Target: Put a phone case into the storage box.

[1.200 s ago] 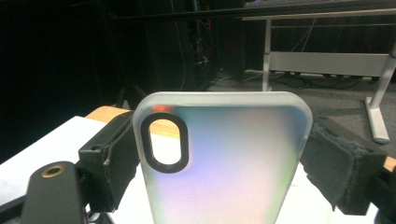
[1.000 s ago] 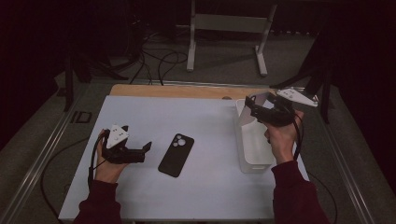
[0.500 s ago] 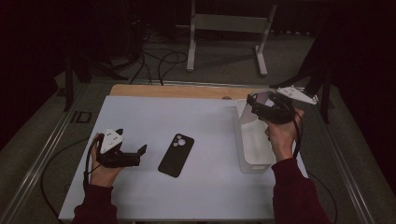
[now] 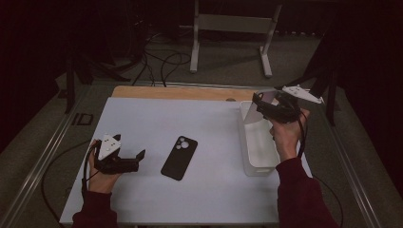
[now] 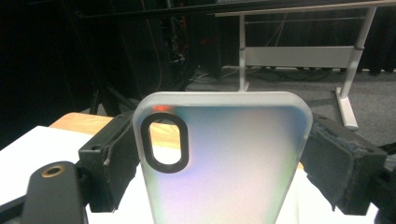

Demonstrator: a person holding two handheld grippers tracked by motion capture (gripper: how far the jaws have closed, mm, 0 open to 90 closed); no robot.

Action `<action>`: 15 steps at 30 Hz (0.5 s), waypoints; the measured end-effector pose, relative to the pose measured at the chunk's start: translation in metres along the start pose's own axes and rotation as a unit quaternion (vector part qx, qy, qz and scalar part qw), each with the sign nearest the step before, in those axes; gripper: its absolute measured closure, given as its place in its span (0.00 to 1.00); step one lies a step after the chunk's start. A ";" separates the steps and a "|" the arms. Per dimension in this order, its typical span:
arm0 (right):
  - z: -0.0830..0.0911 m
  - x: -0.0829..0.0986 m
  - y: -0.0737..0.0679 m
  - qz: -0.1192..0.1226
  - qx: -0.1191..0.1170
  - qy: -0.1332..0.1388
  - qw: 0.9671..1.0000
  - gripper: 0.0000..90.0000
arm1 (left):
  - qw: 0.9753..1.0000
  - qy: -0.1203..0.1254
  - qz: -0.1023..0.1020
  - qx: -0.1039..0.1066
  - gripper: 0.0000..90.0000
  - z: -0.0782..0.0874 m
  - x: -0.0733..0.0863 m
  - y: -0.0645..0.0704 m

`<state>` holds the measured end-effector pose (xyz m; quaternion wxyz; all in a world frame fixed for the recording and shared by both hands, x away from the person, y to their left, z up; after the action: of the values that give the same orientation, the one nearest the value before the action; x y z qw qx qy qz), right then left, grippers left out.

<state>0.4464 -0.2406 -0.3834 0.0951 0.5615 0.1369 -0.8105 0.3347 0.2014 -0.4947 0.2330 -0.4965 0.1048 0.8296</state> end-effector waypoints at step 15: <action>-0.009 0.002 0.013 -0.009 0.023 -0.003 1.000 0.19 | 1.000 0.011 -0.003 0.004 0.00 0.003 0.005 0.000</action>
<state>0.4579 -0.2503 -0.3899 0.0751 0.5598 0.1232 -0.8160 0.3302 0.2041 -0.4976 0.2359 -0.5050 0.1091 0.8230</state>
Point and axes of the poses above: each handheld gripper's, and its own axes: z roughly backward along the jaws, x roughly out of its underside, y roughly to its right, the point moved 7 cm from there along -z, roughly forward along the jaws, and after that the axes turned 2 degrees about -y, right-handed, at the moved point
